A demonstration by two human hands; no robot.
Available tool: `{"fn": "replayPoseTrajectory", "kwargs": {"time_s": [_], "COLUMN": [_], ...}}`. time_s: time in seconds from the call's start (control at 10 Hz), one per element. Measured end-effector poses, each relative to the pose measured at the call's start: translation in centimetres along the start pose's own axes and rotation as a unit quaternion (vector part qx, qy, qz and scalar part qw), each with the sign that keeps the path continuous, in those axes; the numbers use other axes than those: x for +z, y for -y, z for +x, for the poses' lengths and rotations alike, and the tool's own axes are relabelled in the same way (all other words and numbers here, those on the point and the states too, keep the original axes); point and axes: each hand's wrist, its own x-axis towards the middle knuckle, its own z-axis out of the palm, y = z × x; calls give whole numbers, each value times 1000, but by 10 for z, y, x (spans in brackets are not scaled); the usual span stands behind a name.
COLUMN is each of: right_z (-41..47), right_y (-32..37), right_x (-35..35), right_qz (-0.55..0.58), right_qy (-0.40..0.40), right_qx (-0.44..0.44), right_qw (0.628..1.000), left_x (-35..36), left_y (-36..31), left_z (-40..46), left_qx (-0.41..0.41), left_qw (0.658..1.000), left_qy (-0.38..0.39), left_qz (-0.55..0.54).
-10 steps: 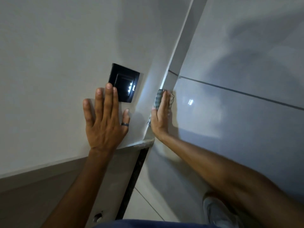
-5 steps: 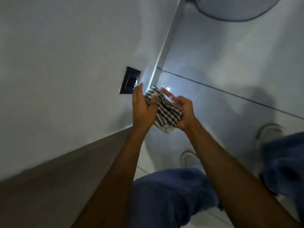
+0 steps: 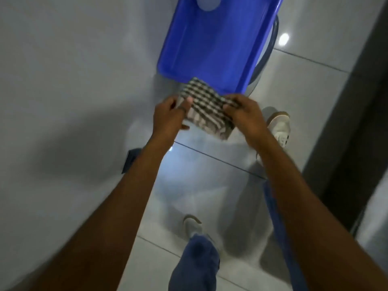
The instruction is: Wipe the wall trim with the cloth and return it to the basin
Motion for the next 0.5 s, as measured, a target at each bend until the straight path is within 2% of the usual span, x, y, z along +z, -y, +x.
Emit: {"fn": "replayPoseTrajectory", "kwargs": {"time_s": [0.1,0.2,0.3,0.4,0.5], "right_z": [74,146,196,207,186], "right_y": [29,43,39,54,81], "right_x": [-16,-20,-21,-21,-20], "right_qz": [-121,-236,-403,-522,-553], "right_qy": [-58,-4,123,203,218], "right_qx": [-57,-22,-9,-34,-76], "right_qw": [989,971,907,828,801], "left_x": [31,46,58,68,71], "left_y": [-30,-40,-33,-40,-62], "left_z": [61,126,169,171,137], "left_qx": [68,73,14,-22,14], "left_qw": [991,966,911,861,869], "left_qy": [-52,-75,-55,-22,-92], "left_qz": [102,237,409,508,485]}}
